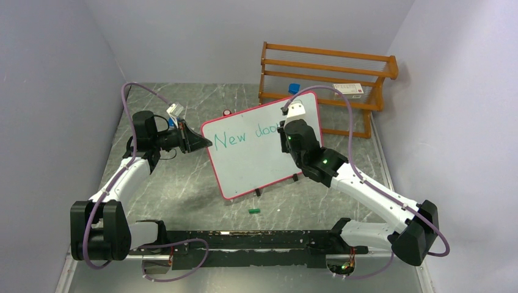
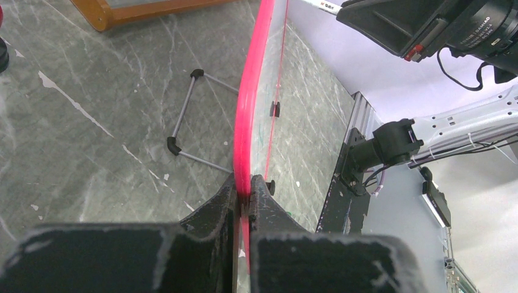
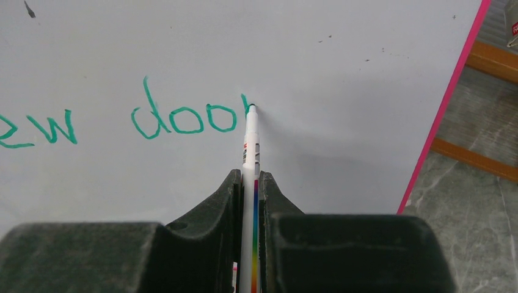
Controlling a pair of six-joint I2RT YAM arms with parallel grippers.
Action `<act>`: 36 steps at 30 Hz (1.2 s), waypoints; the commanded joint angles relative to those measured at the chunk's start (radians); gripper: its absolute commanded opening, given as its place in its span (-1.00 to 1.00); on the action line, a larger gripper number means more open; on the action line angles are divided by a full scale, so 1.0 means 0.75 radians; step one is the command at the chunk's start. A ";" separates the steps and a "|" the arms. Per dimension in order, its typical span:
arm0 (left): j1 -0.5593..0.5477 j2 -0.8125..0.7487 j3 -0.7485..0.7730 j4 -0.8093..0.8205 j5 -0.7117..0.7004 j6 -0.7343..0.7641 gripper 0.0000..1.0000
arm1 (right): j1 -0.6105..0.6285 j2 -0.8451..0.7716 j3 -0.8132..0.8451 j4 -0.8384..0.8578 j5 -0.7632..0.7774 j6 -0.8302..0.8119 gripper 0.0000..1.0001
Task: Write a sentence on the whiteboard
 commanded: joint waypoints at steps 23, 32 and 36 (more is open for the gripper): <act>0.020 0.012 0.008 -0.020 -0.053 0.043 -0.90 | -0.035 -0.065 -0.017 -0.035 0.054 0.008 -1.00; 0.020 0.011 0.003 -0.011 -0.047 0.037 -0.90 | -0.048 -0.041 -0.012 0.001 0.032 0.005 -1.00; 0.020 0.012 0.004 -0.005 -0.043 0.031 -0.90 | -0.052 -0.024 -0.011 0.011 0.027 0.002 -1.00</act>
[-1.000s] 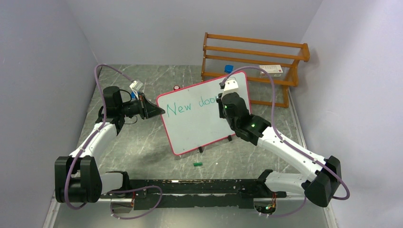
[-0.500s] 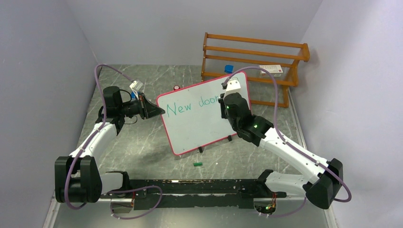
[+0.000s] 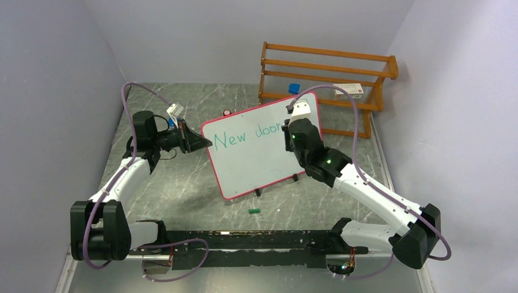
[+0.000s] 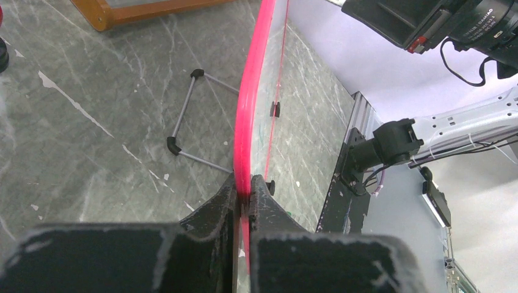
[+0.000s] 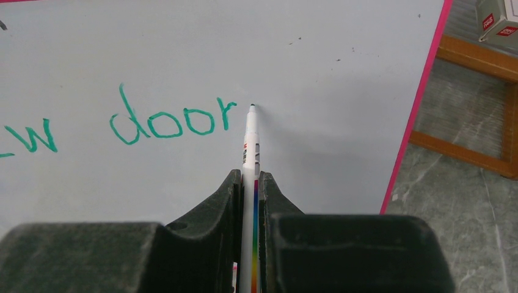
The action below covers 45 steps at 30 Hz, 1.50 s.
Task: Write a sentence on the whiteboard
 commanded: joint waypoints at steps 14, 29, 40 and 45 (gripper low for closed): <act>0.020 0.013 0.002 0.002 -0.037 0.028 -0.90 | -0.038 0.039 -0.015 0.065 -0.013 -0.004 -1.00; 0.020 0.012 0.002 0.001 -0.039 0.030 -0.90 | -0.041 0.047 0.004 0.083 -0.047 -0.007 -1.00; 0.020 0.012 0.002 -0.002 -0.038 0.030 -0.90 | -0.041 0.033 -0.002 0.086 -0.089 -0.006 -1.00; 0.020 0.011 0.004 -0.002 -0.041 0.031 -0.90 | -0.040 0.036 0.004 0.061 -0.096 -0.005 -1.00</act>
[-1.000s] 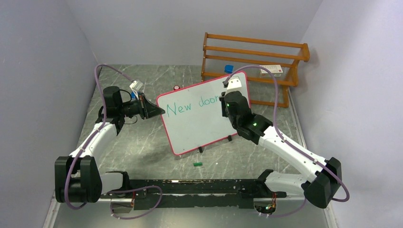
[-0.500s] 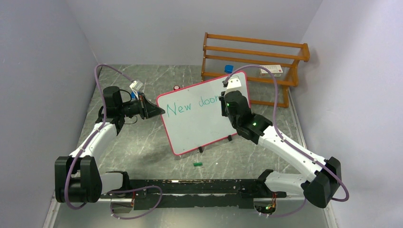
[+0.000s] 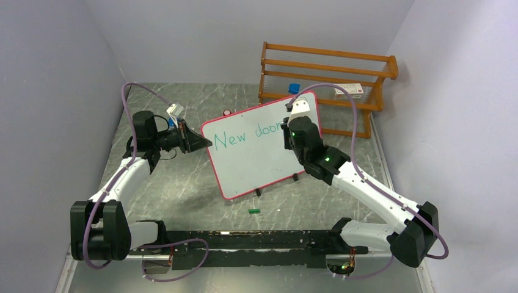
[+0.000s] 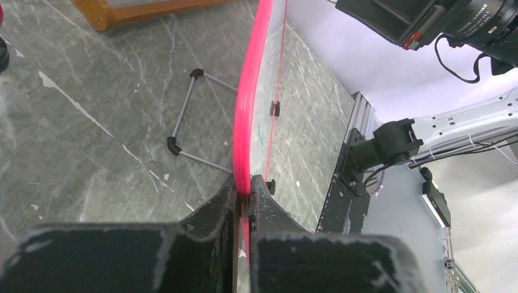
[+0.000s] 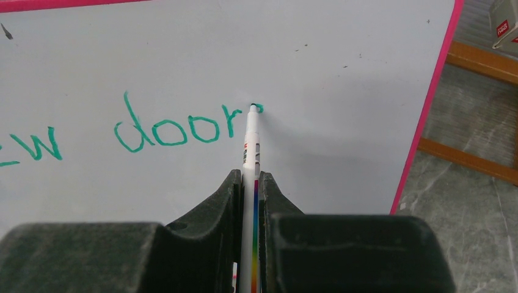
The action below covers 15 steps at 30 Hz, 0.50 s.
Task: Write a sentence on the whiteboard
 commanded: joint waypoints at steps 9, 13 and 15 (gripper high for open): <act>0.020 0.012 0.004 -0.002 -0.041 0.032 -0.90 | -0.008 -0.017 -0.012 -0.033 -0.051 0.012 -1.00; 0.020 0.014 0.004 -0.003 -0.041 0.032 -0.90 | -0.008 -0.024 -0.018 -0.058 -0.051 0.017 -1.00; 0.020 0.014 0.004 -0.003 -0.040 0.031 -0.90 | -0.007 -0.029 -0.021 -0.066 -0.048 0.018 -1.00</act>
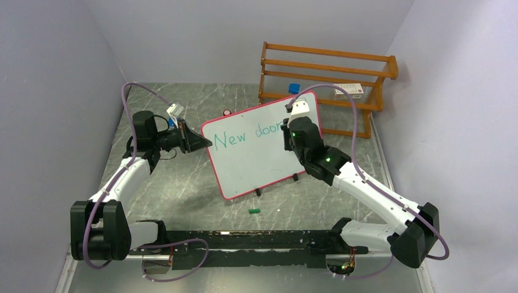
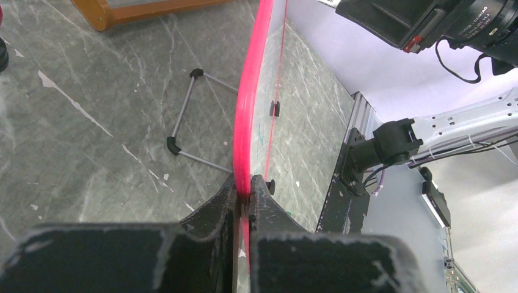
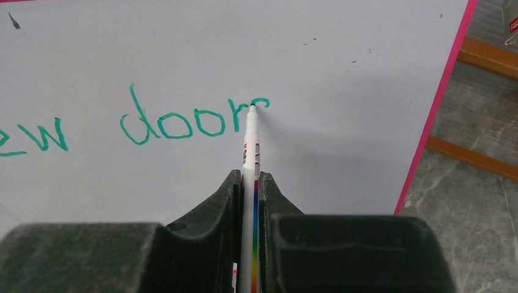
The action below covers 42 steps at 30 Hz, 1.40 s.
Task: Write a sentence on the whiteboard
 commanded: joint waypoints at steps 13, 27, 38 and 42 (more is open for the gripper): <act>0.020 0.013 0.004 -0.004 -0.041 0.032 -0.90 | -0.009 -0.022 -0.037 -0.084 0.068 0.031 -1.00; 0.020 0.012 0.002 0.000 -0.042 0.027 -0.90 | -0.008 -0.020 -0.018 -0.134 -0.006 0.039 -1.00; 0.020 0.010 0.000 0.004 -0.041 0.025 -0.90 | -0.007 -0.018 -0.009 -0.090 -0.058 0.056 -1.00; 0.020 0.007 0.000 -0.001 -0.043 0.027 -0.90 | -0.008 -0.021 0.001 -0.073 -0.050 0.059 -1.00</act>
